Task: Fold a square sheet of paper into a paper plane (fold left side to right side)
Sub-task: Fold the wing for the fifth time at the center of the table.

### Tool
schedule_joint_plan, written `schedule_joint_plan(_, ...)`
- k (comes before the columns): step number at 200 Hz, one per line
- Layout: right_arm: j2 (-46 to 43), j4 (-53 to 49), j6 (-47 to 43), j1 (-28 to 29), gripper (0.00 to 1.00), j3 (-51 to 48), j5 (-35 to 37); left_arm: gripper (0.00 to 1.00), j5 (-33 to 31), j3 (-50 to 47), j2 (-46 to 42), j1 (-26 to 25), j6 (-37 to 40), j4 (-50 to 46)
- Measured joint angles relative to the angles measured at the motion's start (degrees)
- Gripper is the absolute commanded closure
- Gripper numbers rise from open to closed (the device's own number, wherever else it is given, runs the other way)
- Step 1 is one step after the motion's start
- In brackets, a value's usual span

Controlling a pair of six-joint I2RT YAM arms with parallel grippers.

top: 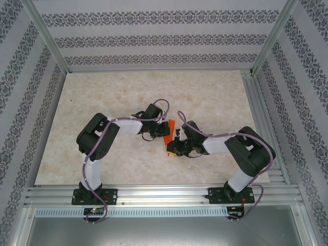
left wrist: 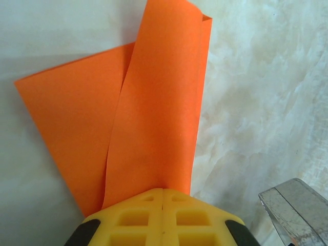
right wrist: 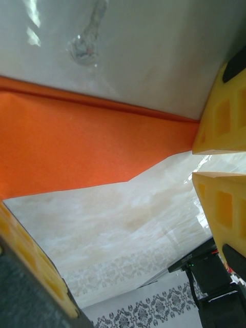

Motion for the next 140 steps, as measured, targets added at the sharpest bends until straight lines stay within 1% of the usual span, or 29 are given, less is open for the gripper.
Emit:
schedule_joint_plan(69,0.0,-0.28,0.15,0.02,0.82,0.37,0.13,0.96,-0.02,0.0,0.0,0.02,0.0,0.02)
schedule_joint_plan(140,0.81,1.2,2.36,1.14,0.82,0.76,2.01,0.96,-0.24,0.0,0.0,0.02,-0.02,0.11)
